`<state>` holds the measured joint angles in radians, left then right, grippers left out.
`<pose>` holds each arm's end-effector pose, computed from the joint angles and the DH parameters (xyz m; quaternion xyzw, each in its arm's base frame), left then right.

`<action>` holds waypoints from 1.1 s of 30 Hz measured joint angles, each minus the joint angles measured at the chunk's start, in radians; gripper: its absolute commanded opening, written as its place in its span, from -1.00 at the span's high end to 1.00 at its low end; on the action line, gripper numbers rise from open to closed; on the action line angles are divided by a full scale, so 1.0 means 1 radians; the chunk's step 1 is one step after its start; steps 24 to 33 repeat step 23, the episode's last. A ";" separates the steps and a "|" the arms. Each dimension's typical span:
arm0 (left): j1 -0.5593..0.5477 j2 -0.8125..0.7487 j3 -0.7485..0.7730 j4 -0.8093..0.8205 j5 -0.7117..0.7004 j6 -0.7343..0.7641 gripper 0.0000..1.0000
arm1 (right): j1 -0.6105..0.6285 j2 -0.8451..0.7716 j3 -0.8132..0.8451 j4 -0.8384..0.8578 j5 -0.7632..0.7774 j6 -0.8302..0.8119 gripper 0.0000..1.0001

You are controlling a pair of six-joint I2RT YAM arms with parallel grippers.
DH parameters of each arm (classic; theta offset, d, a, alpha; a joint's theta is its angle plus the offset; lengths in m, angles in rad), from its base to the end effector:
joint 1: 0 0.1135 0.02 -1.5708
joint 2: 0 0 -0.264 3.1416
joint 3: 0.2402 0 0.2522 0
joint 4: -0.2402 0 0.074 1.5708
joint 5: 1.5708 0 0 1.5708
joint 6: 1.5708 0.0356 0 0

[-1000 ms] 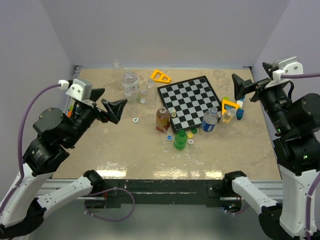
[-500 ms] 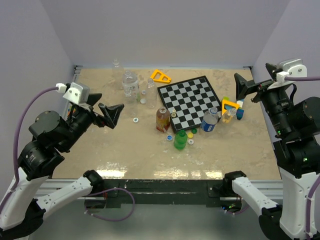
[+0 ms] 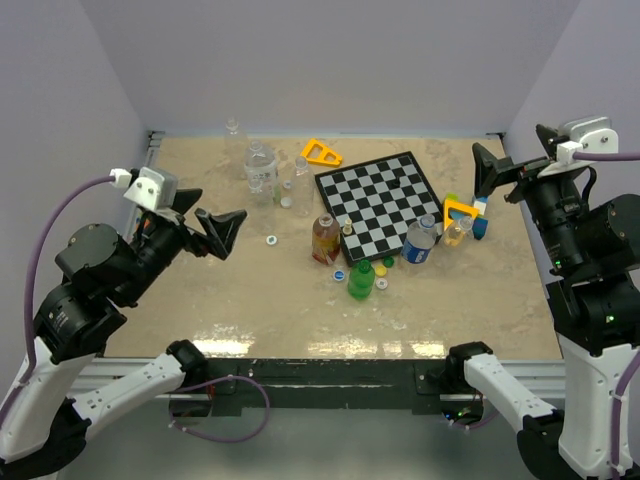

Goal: Unscrew the bottle caps
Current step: Reset both arms

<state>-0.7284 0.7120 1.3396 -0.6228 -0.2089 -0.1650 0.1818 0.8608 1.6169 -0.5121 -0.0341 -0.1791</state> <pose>0.0736 -0.0557 0.4789 0.1240 0.6945 -0.2382 0.6675 0.0896 0.0177 0.5519 -0.1237 0.6033 0.0116 0.7878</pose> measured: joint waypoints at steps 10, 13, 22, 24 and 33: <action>0.000 -0.006 -0.020 0.016 0.022 0.000 -1.00 | -0.020 -0.011 -0.030 0.009 0.017 0.000 -0.96; 0.000 -0.013 -0.042 0.022 0.024 -0.001 -1.00 | -0.032 -0.015 -0.039 0.008 0.017 0.000 -0.96; 0.000 -0.034 -0.080 0.030 0.034 -0.007 -1.00 | -0.067 -0.018 -0.050 0.008 0.016 0.000 -0.96; 0.000 -0.037 -0.082 0.030 0.034 -0.008 -1.00 | -0.069 -0.018 -0.051 0.008 0.016 0.000 -0.96; 0.000 -0.037 -0.082 0.030 0.034 -0.008 -1.00 | -0.069 -0.018 -0.051 0.008 0.016 0.000 -0.96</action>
